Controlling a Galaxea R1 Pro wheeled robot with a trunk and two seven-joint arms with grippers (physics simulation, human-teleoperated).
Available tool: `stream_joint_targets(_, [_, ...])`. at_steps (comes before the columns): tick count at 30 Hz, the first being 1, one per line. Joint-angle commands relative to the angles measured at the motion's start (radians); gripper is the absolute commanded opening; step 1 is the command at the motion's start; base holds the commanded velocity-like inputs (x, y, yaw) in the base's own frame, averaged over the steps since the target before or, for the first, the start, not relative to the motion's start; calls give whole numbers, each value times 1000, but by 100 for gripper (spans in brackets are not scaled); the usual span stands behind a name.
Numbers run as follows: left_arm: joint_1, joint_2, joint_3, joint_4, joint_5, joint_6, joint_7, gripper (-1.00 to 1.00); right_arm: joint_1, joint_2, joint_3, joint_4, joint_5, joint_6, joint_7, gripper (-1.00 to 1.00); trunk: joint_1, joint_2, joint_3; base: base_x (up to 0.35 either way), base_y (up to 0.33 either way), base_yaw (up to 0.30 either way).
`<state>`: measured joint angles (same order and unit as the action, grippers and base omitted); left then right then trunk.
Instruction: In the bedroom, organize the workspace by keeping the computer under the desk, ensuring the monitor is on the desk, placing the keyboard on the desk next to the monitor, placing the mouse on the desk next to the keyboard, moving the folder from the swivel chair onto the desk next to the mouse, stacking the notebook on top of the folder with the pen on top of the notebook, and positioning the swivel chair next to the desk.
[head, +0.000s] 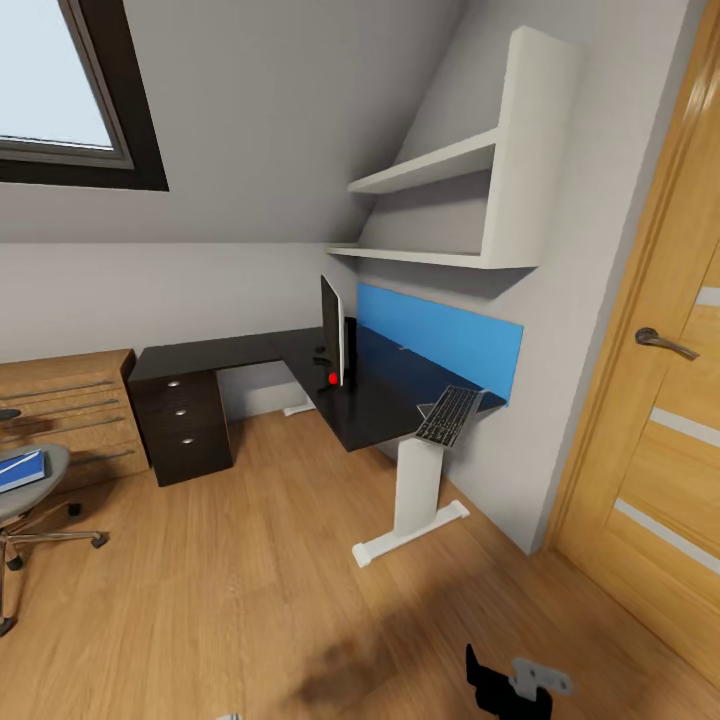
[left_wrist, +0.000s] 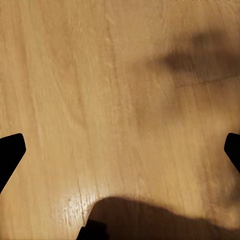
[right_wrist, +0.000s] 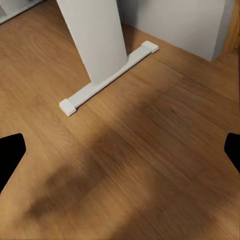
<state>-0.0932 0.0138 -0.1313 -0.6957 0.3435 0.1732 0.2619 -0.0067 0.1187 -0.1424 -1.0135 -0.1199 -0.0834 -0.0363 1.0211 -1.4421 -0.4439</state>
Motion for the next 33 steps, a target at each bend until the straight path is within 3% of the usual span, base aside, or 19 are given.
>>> stream_joint_targets(1, [0, 1, -7, -2, 9, 3, 9, 100, -6, 10, 0, -4, -11, -7, -23, 100, 0, -1, -1, 0, 0, 0])
stream_joint_targets(6, [0, 1, -7, -2, 9, 4, 10, 100, -35, 25, 0, -13, -29, -11, -63, 100, 0, -1, -1, 0, 0, 0])
stream_joint_targets(10, [0, 1, -7, -1, 9, 5, 10, 100, -83, 33, 1, -11, -91, -16, -73, 100, 0, -1, -1, 0, 0, 0])
stream_joint_targets(13, [0, 0, -7, -1, 9, 5, 10, 100, -135, 36, 1, 4, -164, -18, -77, 100, 0, -1, -1, 0, 0, 0])
stream_joint_targets(16, [0, 0, -7, -1, 10, 5, 10, 100, -235, 36, 1, 64, -310, -23, -76, 100, 0, -1, -1, 0, 0, 0])
stream_joint_targets(22, [0, 0, -7, -1, 11, 5, 10, 100, -370, 33, 0, 144, -471, -36, -69, 100, 0, -1, -1, 0, 0, 0])
stream_joint_targets(26, [0, -1, -7, -1, 11, 5, 10, 100, -443, 32, -2, 181, -543, -40, -62, 100, 0, -1, -1, 0, 0, 0])
stream_joint_targets(33, [0, -2, -8, -1, 11, 5, 12, 100, -493, 32, -5, 204, -666, -43, -47, 100, 0, -1, -1, 0, 0, 0])
